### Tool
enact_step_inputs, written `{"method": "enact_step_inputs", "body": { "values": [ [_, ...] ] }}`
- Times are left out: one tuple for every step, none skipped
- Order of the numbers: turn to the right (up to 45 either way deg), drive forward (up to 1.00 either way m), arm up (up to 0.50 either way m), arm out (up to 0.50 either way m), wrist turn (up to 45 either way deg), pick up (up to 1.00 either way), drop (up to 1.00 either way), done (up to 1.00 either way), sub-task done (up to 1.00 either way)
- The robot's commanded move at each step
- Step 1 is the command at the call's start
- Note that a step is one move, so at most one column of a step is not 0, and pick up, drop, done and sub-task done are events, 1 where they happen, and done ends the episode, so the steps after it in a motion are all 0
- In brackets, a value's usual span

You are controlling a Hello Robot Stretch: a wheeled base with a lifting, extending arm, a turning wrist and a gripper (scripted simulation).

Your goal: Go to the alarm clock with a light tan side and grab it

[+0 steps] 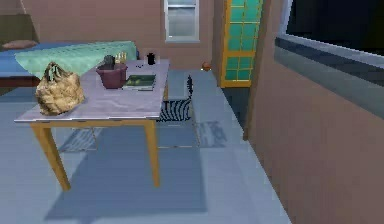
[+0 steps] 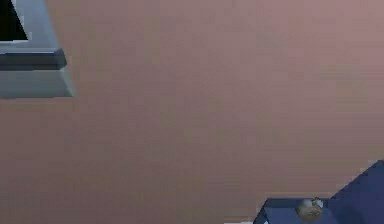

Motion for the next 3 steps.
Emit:
{"method": "enact_step_inputs", "body": {
  "values": [
    [39.0,0.00,0.00,0.00,0.0,0.00,0.00,0.00,0.00],
    [45.0,0.00,0.00,0.00,0.0,0.00,0.00,0.00,0.00],
    [30.0,0.00,0.00,0.00,0.0,0.00,0.00,0.00,0.00]
  ]
}}
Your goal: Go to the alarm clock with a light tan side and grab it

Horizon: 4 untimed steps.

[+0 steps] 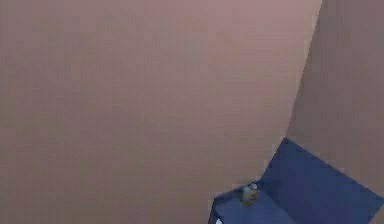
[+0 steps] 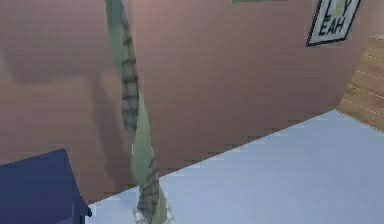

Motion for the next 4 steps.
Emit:
{"method": "enact_step_inputs", "body": {
  "values": [
    [0.0,0.40,0.00,0.00,0.0,0.00,0.00,0.00,0.00],
    [-45.0,0.00,0.00,0.00,0.0,0.00,0.00,0.00,0.00],
    [-9.0,0.00,0.00,0.00,0.0,0.00,0.00,0.00,0.00],
    [0.0,0.00,0.40,0.00,0.0,0.00,0.00,0.00,0.00]
  ]
}}
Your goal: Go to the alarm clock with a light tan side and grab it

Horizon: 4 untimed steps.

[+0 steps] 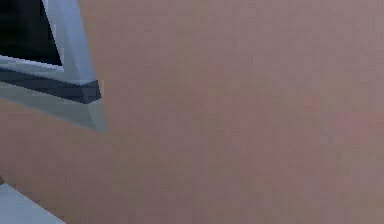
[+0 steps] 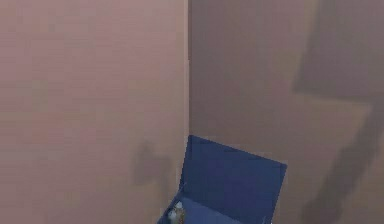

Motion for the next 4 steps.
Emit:
{"method": "enact_step_inputs", "body": {
  "values": [
    [0.0,0.00,0.00,0.28,0.0,0.00,0.00,0.00,0.00],
    [0.0,0.00,0.00,0.00,45.0,0.00,0.00,0.00,0.00],
    [0.0,0.00,0.00,0.00,45.0,0.00,0.00,0.00,0.00],
    [0.0,0.00,0.00,0.00,45.0,0.00,0.00,0.00,0.00]
  ]
}}
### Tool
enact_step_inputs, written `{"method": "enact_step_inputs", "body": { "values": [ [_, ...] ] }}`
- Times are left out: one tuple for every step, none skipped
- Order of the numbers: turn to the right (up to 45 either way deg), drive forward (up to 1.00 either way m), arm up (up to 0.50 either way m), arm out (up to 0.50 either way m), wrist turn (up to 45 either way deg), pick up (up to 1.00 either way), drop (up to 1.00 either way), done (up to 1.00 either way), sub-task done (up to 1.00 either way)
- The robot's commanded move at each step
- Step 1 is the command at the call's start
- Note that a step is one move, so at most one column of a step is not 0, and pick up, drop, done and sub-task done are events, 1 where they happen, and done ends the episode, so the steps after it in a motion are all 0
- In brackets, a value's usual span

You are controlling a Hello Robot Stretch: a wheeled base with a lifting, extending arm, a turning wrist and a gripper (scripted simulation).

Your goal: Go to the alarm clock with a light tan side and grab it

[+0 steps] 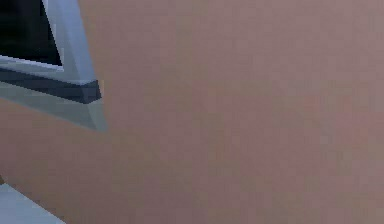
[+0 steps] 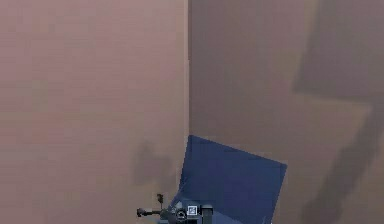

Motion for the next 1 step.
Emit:
{"method": "enact_step_inputs", "body": {
  "values": [
    [0.0,0.00,0.00,0.00,27.0,0.00,0.00,0.00,0.00]
  ]
}}
